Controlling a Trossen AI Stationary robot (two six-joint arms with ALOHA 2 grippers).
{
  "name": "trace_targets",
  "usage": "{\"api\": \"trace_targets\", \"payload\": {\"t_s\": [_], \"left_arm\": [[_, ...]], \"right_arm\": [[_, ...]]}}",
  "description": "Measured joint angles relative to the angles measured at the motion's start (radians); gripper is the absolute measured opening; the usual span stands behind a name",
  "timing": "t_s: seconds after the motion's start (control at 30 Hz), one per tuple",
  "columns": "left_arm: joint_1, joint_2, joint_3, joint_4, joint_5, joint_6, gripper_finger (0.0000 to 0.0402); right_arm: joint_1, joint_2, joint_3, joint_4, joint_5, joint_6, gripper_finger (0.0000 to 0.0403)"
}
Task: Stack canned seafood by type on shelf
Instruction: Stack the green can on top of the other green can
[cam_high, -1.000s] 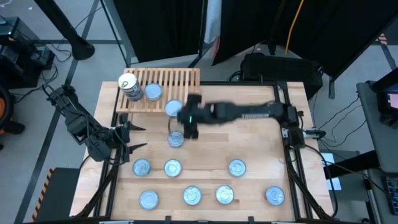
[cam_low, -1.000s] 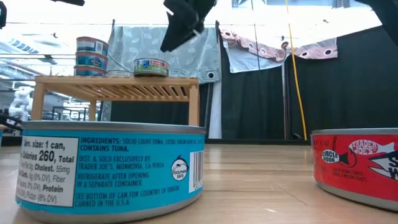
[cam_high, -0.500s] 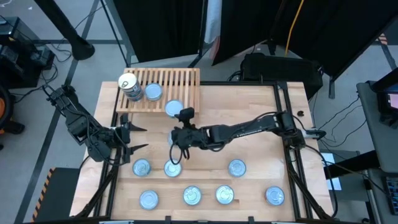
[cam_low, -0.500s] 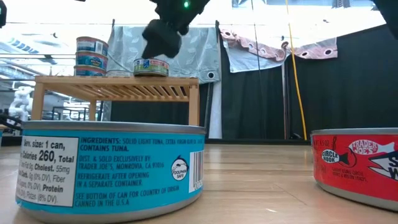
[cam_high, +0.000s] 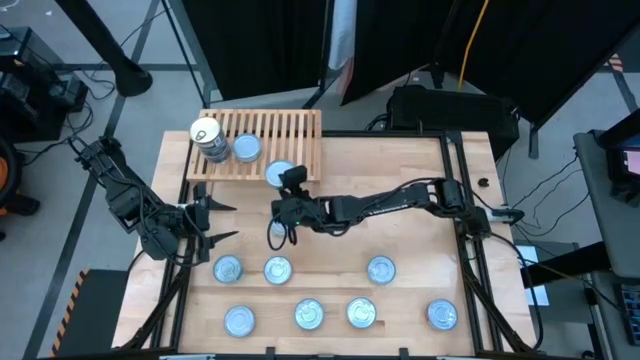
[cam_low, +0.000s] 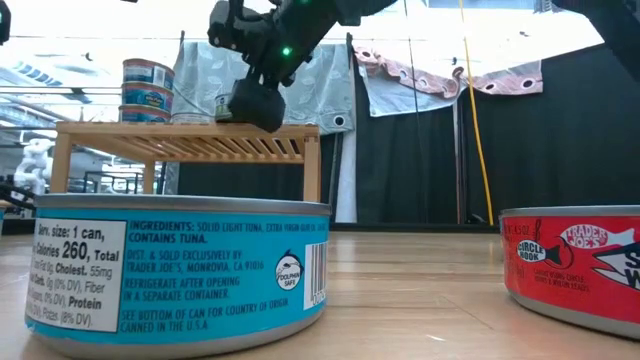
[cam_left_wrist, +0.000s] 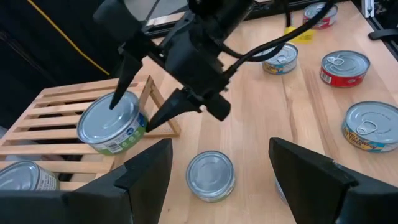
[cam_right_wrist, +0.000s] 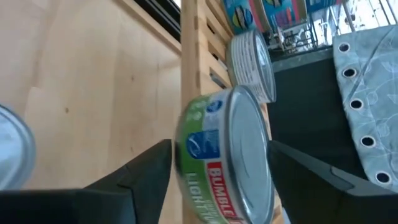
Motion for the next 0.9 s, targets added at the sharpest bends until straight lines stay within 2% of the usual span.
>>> {"api": "trace_targets", "payload": {"t_s": [0.47, 0.7, 0.9], "left_arm": [[0.000, 0.000, 0.000, 0.000, 0.000, 0.001, 0.0273], [0.000, 0.000, 0.000, 0.000, -0.010, 0.008, 0.0273], [0.009, 0.007, -0.029, 0.003, -0.159, 0.033, 0.0273]], "right_arm": [[-0.007, 0.014, 0.002, -0.015, 0.004, -0.047, 0.0127], [0.009, 0.014, 0.002, 0.013, 0.029, -0.102, 0.0126], [0.020, 0.016, 0.026, 0.018, 0.051, -0.152, 0.0129]]}}
